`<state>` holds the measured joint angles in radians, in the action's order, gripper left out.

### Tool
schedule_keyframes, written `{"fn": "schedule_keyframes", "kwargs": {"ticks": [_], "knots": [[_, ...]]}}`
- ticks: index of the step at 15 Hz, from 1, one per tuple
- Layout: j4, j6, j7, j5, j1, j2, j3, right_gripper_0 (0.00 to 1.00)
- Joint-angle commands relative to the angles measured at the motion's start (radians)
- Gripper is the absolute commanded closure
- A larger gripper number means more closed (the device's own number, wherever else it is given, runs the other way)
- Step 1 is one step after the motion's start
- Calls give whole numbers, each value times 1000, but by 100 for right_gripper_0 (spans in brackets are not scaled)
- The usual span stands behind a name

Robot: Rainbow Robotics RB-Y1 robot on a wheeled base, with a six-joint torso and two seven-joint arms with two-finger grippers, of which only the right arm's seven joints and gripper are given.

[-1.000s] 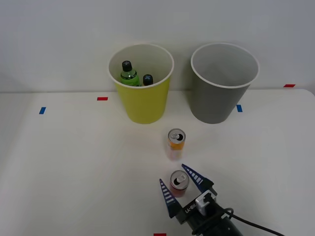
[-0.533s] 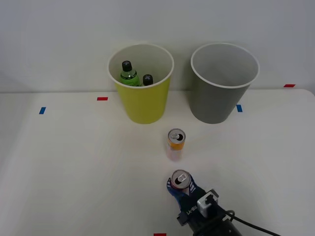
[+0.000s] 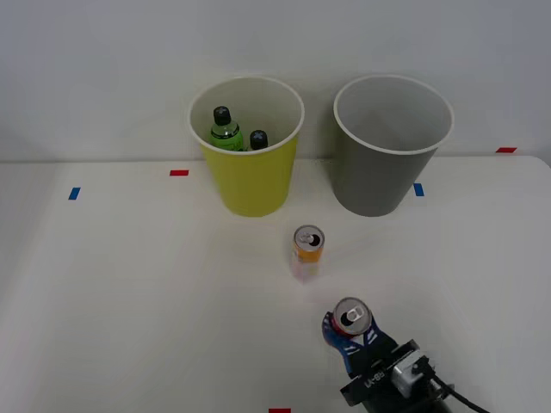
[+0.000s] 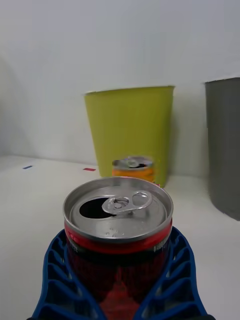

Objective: Put cans in the gray bin, plastic bottles in the light green bin

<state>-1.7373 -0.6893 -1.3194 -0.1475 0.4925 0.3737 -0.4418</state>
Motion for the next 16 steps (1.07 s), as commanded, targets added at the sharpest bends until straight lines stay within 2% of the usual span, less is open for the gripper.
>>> {"fn": "schedule_keyframes", "kwargs": {"ticks": [1,6,9,14,16], "knots": [[-123,8,12,66,72,67,51,100],[-401,271,23,171,84,40,83,100],[-550,488,25,273,-2,1,107,100],[-585,777,55,338,-267,-64,206,100],[-584,850,134,342,-347,-85,236,100]]}}
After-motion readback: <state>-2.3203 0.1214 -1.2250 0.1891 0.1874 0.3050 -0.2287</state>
